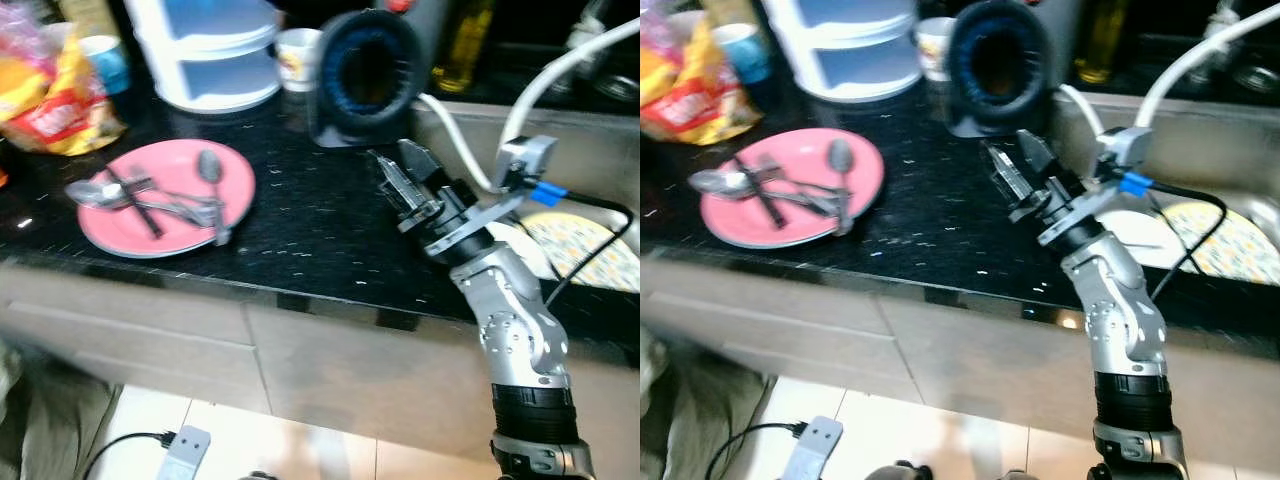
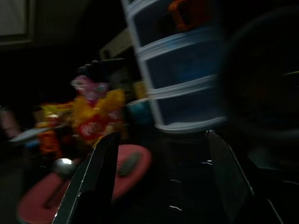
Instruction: Kitchen organization
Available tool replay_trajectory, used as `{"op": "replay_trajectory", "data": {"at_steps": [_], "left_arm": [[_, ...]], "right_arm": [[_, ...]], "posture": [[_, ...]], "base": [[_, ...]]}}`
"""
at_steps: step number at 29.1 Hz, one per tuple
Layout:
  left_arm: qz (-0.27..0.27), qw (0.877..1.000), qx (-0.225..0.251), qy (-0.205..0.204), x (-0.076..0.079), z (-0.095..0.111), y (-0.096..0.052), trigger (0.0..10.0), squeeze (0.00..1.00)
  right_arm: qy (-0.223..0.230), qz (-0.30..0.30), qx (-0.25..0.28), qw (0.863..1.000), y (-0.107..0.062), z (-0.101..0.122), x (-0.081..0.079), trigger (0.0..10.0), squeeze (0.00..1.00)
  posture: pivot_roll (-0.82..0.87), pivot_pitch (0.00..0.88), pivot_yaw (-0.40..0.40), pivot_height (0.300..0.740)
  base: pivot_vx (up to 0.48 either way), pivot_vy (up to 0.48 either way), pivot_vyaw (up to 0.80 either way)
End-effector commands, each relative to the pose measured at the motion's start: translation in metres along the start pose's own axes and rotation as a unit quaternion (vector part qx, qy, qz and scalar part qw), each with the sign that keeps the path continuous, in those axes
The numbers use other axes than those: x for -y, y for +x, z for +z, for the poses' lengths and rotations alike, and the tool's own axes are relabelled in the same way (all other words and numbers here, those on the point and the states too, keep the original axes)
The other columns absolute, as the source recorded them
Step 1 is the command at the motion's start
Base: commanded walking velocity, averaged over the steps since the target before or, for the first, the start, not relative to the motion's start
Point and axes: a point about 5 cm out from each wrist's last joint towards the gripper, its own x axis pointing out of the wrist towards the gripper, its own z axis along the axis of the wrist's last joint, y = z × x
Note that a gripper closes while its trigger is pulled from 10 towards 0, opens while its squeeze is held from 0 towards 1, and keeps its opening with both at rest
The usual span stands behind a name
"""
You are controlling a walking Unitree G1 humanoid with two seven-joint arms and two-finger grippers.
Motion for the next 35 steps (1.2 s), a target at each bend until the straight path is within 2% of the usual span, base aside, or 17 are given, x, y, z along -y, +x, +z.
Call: {"op": "replay_trajectory", "data": {"at_steps": [1,2,9,11,14,17,27,29,30,31,35], "left_arm": [[-0.001,1.0,0.005,0.01,-0.001,0.001,0.0,10.0,0.0],[0.005,1.0,0.025,0.012,-0.006,0.011,0.0,10.0,0.0],[0.007,0.998,0.055,0.011,-0.008,0.03,0.001,10.0,0.0],[0.001,0.998,0.067,0.004,-0.007,0.035,0.002,10.0,0.0],[-0.025,0.993,0.111,0.015,-0.003,0.056,0.002,10.0,0.0],[-0.032,0.99,0.138,0.024,-0.004,0.069,0.001,10.0,0.0],[-0.09,0.976,0.189,0.059,-0.006,0.084,-0.006,10.0,0.0],[-0.127,0.966,0.209,0.085,-0.006,0.088,-0.011,10.0,0.0],[-0.179,0.952,0.22,0.115,-0.002,0.089,-0.016,10.0,0.0],[-0.179,0.952,0.22,0.115,-0.002,0.089,-0.016,10.0,0.0],[-0.31,0.9,0.231,0.201,0.01,0.089,-0.036,10.0,0.0]], "right_arm": [[-0.005,-0.02,-0.002,1.0,-0.004,0.0,0.007,10.0,0.0],[-0.006,-0.026,-0.006,1.0,-0.004,-0.001,0.008,10.0,0.0],[-0.005,-0.031,-0.008,0.999,-0.004,-0.003,0.008,10.0,0.0],[-0.006,-0.033,-0.008,0.999,-0.003,-0.003,0.009,10.0,0.0],[-0.009,-0.035,-0.011,0.999,-0.002,-0.003,0.01,10.0,0.0],[-0.01,-0.033,-0.013,0.999,-0.001,-0.004,0.01,10.0,0.0],[-0.008,-0.014,-0.017,1.0,0.002,-0.005,0.007,10.0,0.0],[-0.007,-0.001,-0.019,1.0,0.001,-0.005,0.005,10.0,0.0],[-0.007,0.005,-0.019,1.0,0.001,-0.005,0.006,10.0,0.0],[-0.007,0.005,-0.019,1.0,0.001,-0.005,0.006,10.0,0.0],[-0.009,0.019,-0.019,1.0,0.001,-0.002,0.007,10.0,0.0]], "posture": [[0.04,0.106,0.019,0.74],[0.04,0.107,0.018,0.74],[0.04,0.098,0.018,0.74],[0.04,0.097,0.018,0.74],[0.04,0.095,0.014,0.74],[0.05,0.094,0.009,0.74],[0.06,0.097,0.004,0.74],[0.06,0.098,0.004,0.74],[0.07,0.102,0.001,0.74],[0.07,0.102,0.001,0.74],[0.08,0.103,-0.005,0.74]], "base": [[0.0,0.0,0.0],[0.0,0.0,0.0],[0.0,-0.455,0.0],[0.0,0.0,0.0],[0.0,0.0,0.0],[0.0,0.0,0.0],[0.0,0.0,0.0],[0.0,0.0,0.0],[0.0,0.0,0.0],[0.0,0.0,0.0],[0.0,0.0,0.0]]}}
